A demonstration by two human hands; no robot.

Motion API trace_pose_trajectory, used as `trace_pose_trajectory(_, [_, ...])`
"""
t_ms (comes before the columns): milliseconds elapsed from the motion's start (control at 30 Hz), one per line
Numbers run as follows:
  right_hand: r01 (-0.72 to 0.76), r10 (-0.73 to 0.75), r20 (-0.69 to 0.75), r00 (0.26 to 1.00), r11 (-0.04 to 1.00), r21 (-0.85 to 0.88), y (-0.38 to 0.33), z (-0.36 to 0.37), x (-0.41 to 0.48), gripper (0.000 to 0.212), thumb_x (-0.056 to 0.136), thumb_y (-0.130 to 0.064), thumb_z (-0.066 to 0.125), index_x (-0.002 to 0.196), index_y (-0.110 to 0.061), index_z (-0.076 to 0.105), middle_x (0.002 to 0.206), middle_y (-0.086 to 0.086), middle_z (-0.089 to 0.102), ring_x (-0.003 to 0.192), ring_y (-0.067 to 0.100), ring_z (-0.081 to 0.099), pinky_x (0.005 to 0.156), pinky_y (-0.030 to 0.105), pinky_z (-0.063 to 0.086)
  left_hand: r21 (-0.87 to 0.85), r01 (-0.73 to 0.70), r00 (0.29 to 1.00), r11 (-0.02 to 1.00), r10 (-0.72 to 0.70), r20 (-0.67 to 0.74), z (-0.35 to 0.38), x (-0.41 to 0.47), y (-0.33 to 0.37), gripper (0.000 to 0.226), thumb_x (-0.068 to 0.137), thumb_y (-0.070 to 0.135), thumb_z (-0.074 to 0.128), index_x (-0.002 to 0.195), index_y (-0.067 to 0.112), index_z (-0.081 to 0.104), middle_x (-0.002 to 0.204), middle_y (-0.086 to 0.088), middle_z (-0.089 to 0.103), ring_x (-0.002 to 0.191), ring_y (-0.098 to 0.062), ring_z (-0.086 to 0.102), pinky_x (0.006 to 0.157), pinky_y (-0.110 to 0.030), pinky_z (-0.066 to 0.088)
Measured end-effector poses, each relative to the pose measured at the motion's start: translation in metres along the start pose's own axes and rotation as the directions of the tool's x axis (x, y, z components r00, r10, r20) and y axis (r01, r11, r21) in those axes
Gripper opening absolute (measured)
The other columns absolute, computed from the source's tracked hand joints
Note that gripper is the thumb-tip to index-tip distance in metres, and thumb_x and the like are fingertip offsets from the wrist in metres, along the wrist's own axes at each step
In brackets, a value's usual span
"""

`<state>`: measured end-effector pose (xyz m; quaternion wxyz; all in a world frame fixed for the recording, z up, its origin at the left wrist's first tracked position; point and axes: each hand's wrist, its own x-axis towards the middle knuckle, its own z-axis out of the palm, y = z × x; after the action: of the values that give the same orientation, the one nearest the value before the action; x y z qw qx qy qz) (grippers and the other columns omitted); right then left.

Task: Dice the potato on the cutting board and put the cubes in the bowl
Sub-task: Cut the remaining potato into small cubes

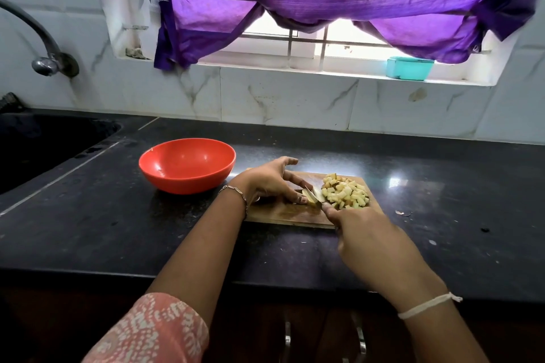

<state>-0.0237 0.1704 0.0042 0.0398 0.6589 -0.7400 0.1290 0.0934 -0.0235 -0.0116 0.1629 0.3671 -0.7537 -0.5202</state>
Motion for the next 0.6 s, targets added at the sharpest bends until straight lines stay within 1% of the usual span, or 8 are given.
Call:
trace_pose_trajectory(100, [0.004,-0.004,0.058,0.998,1.000,-0.001,0.006,-0.002,0.009,0.050,0.096,-0.017,0.043,0.140,-0.039,0.044,0.119,0.002,0.056,0.105,0.024,0.056,0.082,0.035,0.048,-0.009,0.010,1.000,1.000,-0.009,0.018,0.000,0.000,0.002,0.097,0.076,-0.009,0.073,0.151,0.010,0.013,0.114,-0.004,0.070,0.082,-0.007,0.069,0.069,-0.019,0.055])
trace_pose_trajectory(200, [0.016,-0.016,0.102,0.995,1.000,-0.002,0.011,-0.004,0.017,0.048,0.095,-0.016,0.042,0.138,-0.038,0.048,0.118,0.004,0.060,0.104,0.025,0.056,0.084,0.037,0.049,0.020,0.021,0.999,1.000,-0.021,0.027,-0.001,0.002,0.004,0.099,0.076,-0.005,0.075,0.152,0.011,0.013,0.113,-0.001,0.071,0.088,-0.009,0.069,0.075,-0.018,0.055])
trace_pose_trajectory(267, [0.030,-0.031,0.106,0.994,1.000,0.008,0.013,-0.005,0.021,0.046,0.095,-0.016,0.043,0.135,-0.036,0.051,0.117,0.004,0.061,0.102,0.024,0.057,0.085,0.038,0.051,0.038,0.024,0.999,0.999,-0.025,0.027,-0.002,0.003,0.004,0.100,0.076,-0.003,0.076,0.152,0.012,0.013,0.112,0.001,0.071,0.090,-0.008,0.068,0.074,-0.013,0.054])
trace_pose_trajectory(300, [0.033,-0.034,0.107,0.994,0.999,0.015,0.013,-0.005,0.022,0.045,0.095,-0.016,0.043,0.134,-0.036,0.053,0.116,0.004,0.062,0.101,0.024,0.057,0.086,0.038,0.051,0.036,0.028,0.999,0.999,-0.029,0.027,-0.002,0.003,0.004,0.101,0.076,-0.003,0.076,0.152,0.012,0.012,0.112,0.001,0.072,0.086,-0.006,0.068,0.076,-0.015,0.054])
trace_pose_trajectory(367, [0.029,-0.033,0.118,0.992,0.999,0.037,0.016,-0.005,0.023,0.045,0.096,-0.016,0.043,0.135,-0.037,0.052,0.115,0.003,0.062,0.097,0.022,0.057,0.085,0.037,0.051,0.023,0.031,0.999,0.999,-0.032,0.028,-0.003,0.005,0.002,0.103,0.076,-0.003,0.077,0.153,0.014,0.010,0.112,0.000,0.072,0.077,-0.005,0.069,0.089,-0.027,0.054])
trace_pose_trajectory(433, [0.036,-0.044,0.131,0.990,0.997,0.066,0.020,-0.005,0.025,0.045,0.098,-0.017,0.042,0.136,-0.039,0.051,0.108,0.001,0.061,0.086,0.017,0.055,0.078,0.035,0.051,0.022,0.033,0.999,0.999,-0.034,0.028,-0.003,0.006,0.001,0.106,0.075,-0.002,0.078,0.153,0.014,0.008,0.111,0.000,0.072,0.078,-0.006,0.068,0.098,-0.034,0.050])
trace_pose_trajectory(533, [0.069,-0.083,0.145,0.986,0.992,0.104,0.027,-0.008,0.025,0.047,0.099,-0.014,0.040,0.138,-0.040,0.048,0.084,-0.008,0.051,0.066,0.007,0.044,0.060,0.027,0.041,0.002,0.034,0.999,0.999,-0.034,0.025,-0.003,0.005,0.000,0.107,0.075,-0.004,0.077,0.153,0.014,0.007,0.111,-0.001,0.072,0.074,-0.005,0.069,0.091,-0.030,0.052])
trace_pose_trajectory(600, [0.084,-0.101,0.153,0.983,0.990,0.111,0.027,-0.011,0.026,0.047,0.099,-0.012,0.040,0.138,-0.038,0.049,0.082,-0.010,0.051,0.067,0.007,0.047,0.058,0.023,0.039,-0.002,0.035,0.999,0.999,-0.035,0.030,-0.003,0.004,0.002,0.106,0.076,-0.004,0.076,0.153,0.014,0.007,0.111,-0.002,0.072,0.072,-0.004,0.069,0.087,-0.028,0.053])
